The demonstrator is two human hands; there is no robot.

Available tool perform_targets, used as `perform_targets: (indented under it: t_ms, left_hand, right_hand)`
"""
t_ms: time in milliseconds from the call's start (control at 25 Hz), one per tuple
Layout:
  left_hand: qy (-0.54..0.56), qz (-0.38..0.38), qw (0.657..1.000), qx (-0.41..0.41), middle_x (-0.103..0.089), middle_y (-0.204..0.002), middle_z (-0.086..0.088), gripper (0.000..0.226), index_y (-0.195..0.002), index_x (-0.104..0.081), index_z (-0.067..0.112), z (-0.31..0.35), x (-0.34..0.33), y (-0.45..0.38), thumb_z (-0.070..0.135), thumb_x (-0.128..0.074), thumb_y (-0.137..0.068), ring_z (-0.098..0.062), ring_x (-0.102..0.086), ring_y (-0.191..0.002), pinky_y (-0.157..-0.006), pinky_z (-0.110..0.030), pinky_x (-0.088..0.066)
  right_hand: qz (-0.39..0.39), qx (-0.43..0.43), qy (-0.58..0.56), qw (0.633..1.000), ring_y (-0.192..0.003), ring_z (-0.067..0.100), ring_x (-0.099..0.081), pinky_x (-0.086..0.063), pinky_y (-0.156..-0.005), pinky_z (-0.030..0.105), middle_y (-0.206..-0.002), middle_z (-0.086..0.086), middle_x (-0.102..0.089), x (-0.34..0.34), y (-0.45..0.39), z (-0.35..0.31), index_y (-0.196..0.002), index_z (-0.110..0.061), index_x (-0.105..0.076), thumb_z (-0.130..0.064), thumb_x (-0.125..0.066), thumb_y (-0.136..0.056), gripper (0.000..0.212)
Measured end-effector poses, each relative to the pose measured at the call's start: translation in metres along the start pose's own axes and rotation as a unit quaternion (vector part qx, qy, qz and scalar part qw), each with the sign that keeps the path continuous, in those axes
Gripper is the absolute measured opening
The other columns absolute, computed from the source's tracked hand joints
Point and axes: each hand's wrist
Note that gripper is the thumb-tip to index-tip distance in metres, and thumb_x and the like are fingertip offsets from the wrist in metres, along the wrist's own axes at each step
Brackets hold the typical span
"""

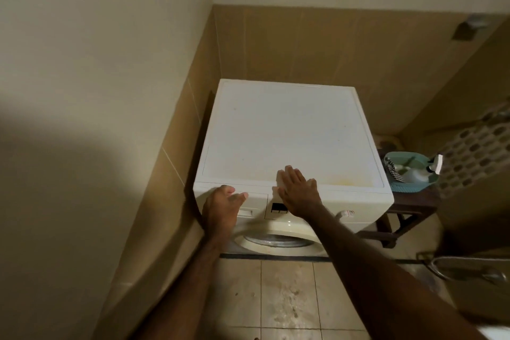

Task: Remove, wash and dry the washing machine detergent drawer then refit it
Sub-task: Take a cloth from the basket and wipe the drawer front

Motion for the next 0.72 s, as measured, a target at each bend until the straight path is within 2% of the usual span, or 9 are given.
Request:
perform_targets:
  t_ms: [280, 440, 560, 720]
  left_hand:
    - [-0.143, -0.059, 0.978, -0.141, -0.068, -0.136, -0.004, 0.046, -0.133, -0.067, 0.014, 0.043, -0.036, 0.025, 0.043, -0.069, -0.096, -0.024, -0.058, -0.129, -0.105, -0.039, -0.049]
    - [-0.213, -0.09, 0.944, -0.234, -0.053, -0.156, -0.007, 0.049, -0.146, -0.058, 0.01, 0.074, -0.077, 0.044, 0.037, -0.058, -0.105, -0.023, -0.036, -0.152, -0.125, -0.036, -0.025]
    - [-0.264, -0.117, 0.91, -0.298, -0.039, -0.165, -0.004, 0.055, -0.155, -0.046, 0.013, 0.104, -0.12, 0.055, 0.042, -0.047, -0.108, -0.019, -0.024, -0.158, -0.128, -0.035, -0.017]
    - [-0.296, -0.15, 0.89, -0.314, -0.028, -0.17, 0.001, 0.059, -0.161, -0.035, 0.02, 0.149, -0.187, 0.073, 0.049, -0.037, -0.109, -0.017, -0.015, -0.159, -0.129, -0.04, -0.018]
  right_hand:
    - [0.017, -0.104, -0.09, 0.99, -0.16, 0.027, -0.005, -0.022, -0.122, 0.061, -0.173, 0.007, 0.0, -0.002, 0.057, 0.075, -0.164, -0.016, -0.007, -0.047, -0.02, -0.11, 0.064]
    - [0.017, -0.154, -0.123, 0.98, -0.16, 0.026, 0.001, -0.017, -0.124, 0.062, -0.173, 0.006, 0.005, -0.004, 0.085, 0.136, -0.165, -0.017, -0.004, -0.047, -0.018, -0.11, 0.064]
    - [0.017, -0.173, -0.133, 0.976, -0.16, 0.027, 0.002, -0.015, -0.124, 0.064, -0.173, 0.007, 0.005, -0.008, 0.103, 0.183, -0.165, -0.017, -0.004, -0.047, -0.018, -0.11, 0.064]
    - [0.023, -0.203, -0.182, 0.962, -0.16, 0.025, 0.001, -0.013, -0.124, 0.063, -0.174, 0.005, 0.003, -0.013, 0.119, 0.245, -0.165, -0.019, -0.009, -0.05, -0.018, -0.11, 0.064]
Point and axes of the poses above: each hand's wrist, its own y-axis away from the middle knuckle, its own x-axis out of the back of the hand, z = x × y
